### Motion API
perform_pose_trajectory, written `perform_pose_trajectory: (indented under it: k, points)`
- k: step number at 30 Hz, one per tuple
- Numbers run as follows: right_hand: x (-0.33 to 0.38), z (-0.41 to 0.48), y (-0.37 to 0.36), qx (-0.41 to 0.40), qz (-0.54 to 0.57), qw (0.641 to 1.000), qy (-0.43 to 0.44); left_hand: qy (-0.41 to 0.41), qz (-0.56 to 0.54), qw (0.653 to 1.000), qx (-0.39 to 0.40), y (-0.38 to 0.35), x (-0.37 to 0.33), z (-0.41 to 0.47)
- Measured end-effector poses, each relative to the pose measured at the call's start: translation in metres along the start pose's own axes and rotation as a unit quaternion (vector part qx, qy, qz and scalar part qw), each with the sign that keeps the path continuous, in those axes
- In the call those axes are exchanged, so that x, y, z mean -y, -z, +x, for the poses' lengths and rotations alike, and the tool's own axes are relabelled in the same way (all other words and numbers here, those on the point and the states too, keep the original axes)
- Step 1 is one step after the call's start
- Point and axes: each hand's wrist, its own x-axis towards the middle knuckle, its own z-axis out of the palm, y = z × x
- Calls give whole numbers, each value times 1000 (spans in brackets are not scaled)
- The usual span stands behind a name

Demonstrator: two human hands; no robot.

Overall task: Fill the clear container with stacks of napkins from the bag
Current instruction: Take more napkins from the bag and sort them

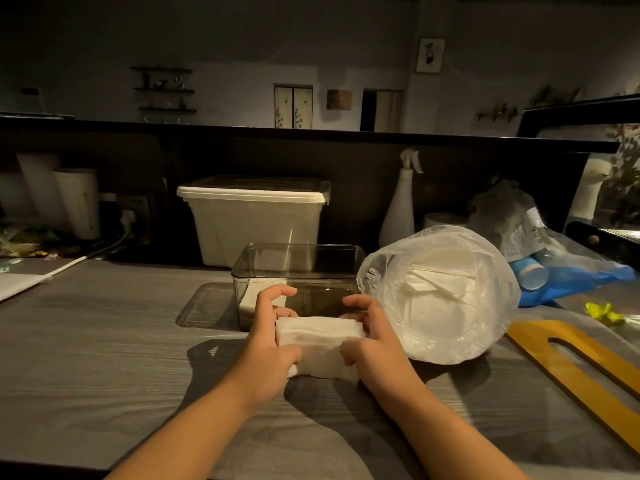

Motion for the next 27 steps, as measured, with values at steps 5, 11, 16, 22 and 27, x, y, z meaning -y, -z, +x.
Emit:
perform_pose_trajectory:
  k: [5,11,16,22,27]
  points:
    - [-2,1,1,-26,4,999,25,-30,-16,997,-64,2,0,1]
    - [2,2,-6,27,-24,999,39,16,15,1000,17,1,-8,-1]
    - [1,4,-2,19,-7,1000,12,20,29,999,15,1,-9,-1]
    - [1,3,-6,-5,-62,998,-3,26,39,999,-10,3,-6,0]
    - [1,2,-2,-3,-92,995,-29,33,26,998,42,2,-7,0]
